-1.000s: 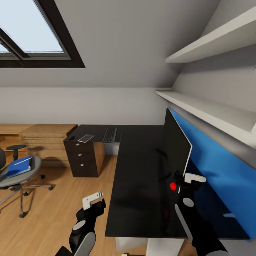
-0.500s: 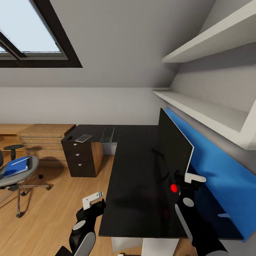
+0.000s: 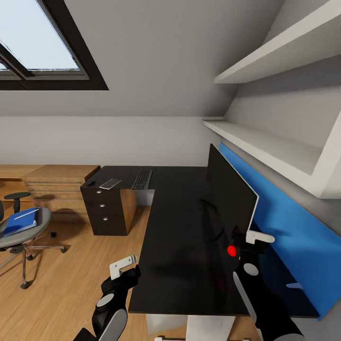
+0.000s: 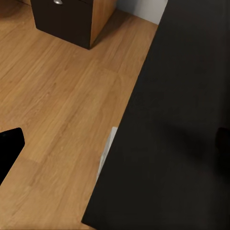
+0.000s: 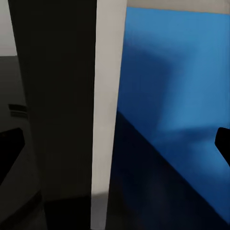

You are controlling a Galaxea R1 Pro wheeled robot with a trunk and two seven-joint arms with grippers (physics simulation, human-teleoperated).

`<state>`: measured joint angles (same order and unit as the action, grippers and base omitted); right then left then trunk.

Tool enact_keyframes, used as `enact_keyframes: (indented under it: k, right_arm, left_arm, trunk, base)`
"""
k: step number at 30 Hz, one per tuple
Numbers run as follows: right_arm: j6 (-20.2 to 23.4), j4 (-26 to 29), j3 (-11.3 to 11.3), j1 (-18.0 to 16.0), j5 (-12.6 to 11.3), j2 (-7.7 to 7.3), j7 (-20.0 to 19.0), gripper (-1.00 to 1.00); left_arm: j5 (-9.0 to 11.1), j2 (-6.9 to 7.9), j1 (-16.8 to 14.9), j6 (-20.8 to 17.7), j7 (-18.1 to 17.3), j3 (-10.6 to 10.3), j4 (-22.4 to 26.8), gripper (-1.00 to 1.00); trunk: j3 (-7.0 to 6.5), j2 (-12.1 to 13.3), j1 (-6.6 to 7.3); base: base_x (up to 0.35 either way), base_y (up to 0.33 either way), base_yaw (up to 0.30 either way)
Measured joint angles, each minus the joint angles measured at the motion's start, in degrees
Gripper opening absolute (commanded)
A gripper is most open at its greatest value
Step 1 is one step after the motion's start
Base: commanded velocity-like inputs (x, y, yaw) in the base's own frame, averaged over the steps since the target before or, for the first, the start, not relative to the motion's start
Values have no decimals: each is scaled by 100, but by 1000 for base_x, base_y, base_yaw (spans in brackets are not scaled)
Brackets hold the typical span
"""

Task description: In the bedroom, organize the workspace by keeping the computer under the desk, ensuring the monitor is on the desk, placing the keyboard on the desk next to the monitor, placing the mouse on the desk next to the keyboard, moving the folder from the swivel chair onto the desk next to the mouse, stacking the notebook on top of the folder with the pen on top of the notebook, and positioning the swivel chair next to the desk.

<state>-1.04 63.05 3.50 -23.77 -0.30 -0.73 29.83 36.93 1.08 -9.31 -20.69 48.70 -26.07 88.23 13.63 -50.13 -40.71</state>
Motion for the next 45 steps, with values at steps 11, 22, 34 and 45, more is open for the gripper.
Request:
enact_keyframes:
  k: [11,22,34,45]
  right_arm:
    - [1,0,0,0,10,0,0,100]
    - [-6,-7,0,0,16,0,1,100]
    - [-3,-9,8,0,16,0,1,100]
    - [2,-4,30,0,1,4,-56,100]
  left_arm:
    - [0,1,-1,1,0,5,0,100]
    - [0,7,-2,1,0,9,2,100]
    - [0,7,0,1,0,9,2,100]
    - [0,10,-3,1,0,9,1,100]
  trunk:
    - [0,0,-2]
    - [0,1,-4]
    - [0,1,-4]
    - [0,0,-4]
  base:
    - [-93,-2,0]
    - [-317,0,0]
    - [-334,0,0]
    - [-334,0,0]
